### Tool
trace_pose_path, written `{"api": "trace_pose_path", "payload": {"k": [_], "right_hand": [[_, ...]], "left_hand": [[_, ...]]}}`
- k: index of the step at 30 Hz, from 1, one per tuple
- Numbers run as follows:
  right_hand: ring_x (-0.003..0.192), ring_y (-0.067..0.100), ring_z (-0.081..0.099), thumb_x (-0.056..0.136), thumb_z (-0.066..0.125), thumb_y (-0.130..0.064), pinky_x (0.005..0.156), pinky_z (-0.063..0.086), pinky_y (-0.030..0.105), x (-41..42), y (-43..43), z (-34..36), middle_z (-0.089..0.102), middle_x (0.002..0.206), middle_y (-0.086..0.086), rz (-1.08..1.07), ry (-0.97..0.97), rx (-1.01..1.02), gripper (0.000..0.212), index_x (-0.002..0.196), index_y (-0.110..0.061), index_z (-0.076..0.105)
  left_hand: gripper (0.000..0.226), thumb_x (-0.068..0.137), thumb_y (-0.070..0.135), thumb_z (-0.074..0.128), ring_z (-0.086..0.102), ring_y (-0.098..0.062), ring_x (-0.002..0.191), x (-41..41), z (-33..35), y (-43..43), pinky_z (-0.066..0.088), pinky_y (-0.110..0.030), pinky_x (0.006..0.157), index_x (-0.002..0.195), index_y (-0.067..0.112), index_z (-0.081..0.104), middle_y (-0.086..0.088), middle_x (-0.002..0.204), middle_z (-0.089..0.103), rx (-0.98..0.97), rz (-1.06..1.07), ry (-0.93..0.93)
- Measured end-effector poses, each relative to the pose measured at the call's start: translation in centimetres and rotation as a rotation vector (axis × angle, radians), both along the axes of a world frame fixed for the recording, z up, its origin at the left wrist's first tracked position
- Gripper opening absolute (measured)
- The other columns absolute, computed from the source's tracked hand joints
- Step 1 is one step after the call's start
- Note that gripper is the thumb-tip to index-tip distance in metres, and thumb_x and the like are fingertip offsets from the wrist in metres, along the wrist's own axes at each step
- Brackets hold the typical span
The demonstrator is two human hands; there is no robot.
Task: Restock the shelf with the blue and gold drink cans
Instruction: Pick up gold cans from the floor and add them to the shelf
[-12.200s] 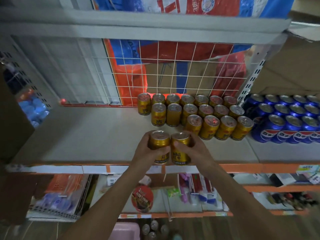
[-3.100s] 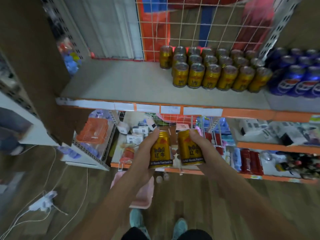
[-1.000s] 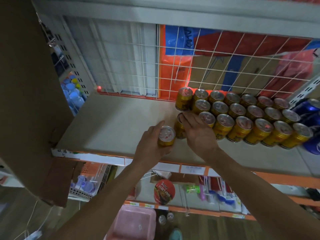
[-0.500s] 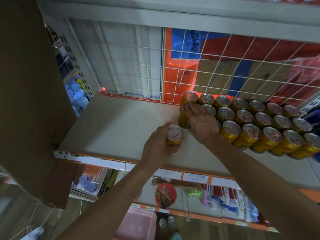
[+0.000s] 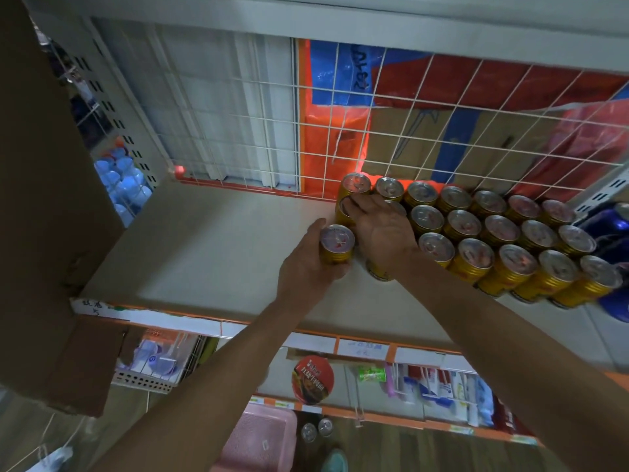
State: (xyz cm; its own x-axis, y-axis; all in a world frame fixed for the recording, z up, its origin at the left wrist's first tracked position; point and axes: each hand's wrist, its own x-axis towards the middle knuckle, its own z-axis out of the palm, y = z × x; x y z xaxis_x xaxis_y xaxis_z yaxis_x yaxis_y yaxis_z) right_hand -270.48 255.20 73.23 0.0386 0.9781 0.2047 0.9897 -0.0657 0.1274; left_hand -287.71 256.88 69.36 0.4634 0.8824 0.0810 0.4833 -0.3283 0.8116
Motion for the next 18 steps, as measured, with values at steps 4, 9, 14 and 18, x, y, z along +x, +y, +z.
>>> {"api": "trace_pose_path", "payload": {"k": [4, 9, 14, 18], "right_hand": [[0.133, 0.034, 0.051, 0.08, 0.072, -0.005, 0.107, 0.043, 0.044, 0.7, -0.7, -0.6, 0.052, 0.148, 0.012, 0.051, 0.116, -0.016, 0.063, 0.141, -0.007, 0.055], [0.14, 0.035, 0.045, 0.083, 0.066, 0.0, 0.112, 0.039, 0.046, 1.1, -1.6, -0.6, 0.048, 0.151, 0.017, 0.093, 0.197, -0.02, 0.065, 0.146, -0.002, 0.049], [0.148, 0.026, 0.033, 0.091, 0.057, -0.008, 0.118, 0.03, 0.04, 1.8, -2.1, 0.2, 0.036, 0.161, 0.005, 0.088, 0.251, -0.055, 0.066, 0.154, -0.013, 0.038], [0.147, 0.027, 0.033, 0.091, 0.056, -0.008, 0.118, 0.032, 0.043, 2.4, -2.6, 0.4, 0.037, 0.16, 0.005, 0.098, 0.306, -0.066, 0.066, 0.154, -0.013, 0.038]], "left_hand": [[0.092, 0.081, 0.029, 0.082, 0.048, -0.017, 0.137, -0.2, -1.5, -0.4, 0.047, -0.044, 0.109, 0.156, 0.027, 0.028, 0.006, 0.155, 0.043, 0.023, -0.033, -0.032], [0.09, 0.082, 0.02, 0.081, 0.054, -0.02, 0.13, 0.4, -2.0, -0.4, 0.05, -0.038, 0.106, 0.154, 0.025, 0.026, 0.003, 0.15, 0.047, -0.003, -0.042, -0.057], [0.078, 0.084, 0.02, 0.08, 0.056, -0.006, 0.119, 1.9, -2.0, -0.4, 0.047, -0.021, 0.1, 0.143, 0.032, 0.03, 0.012, 0.131, 0.051, -0.115, -0.112, -0.102], [0.076, 0.086, 0.021, 0.079, 0.049, 0.022, 0.111, 3.0, -2.4, -0.7, 0.037, -0.001, 0.094, 0.139, 0.04, 0.028, 0.024, 0.127, 0.048, -0.121, -0.096, -0.161]]}}
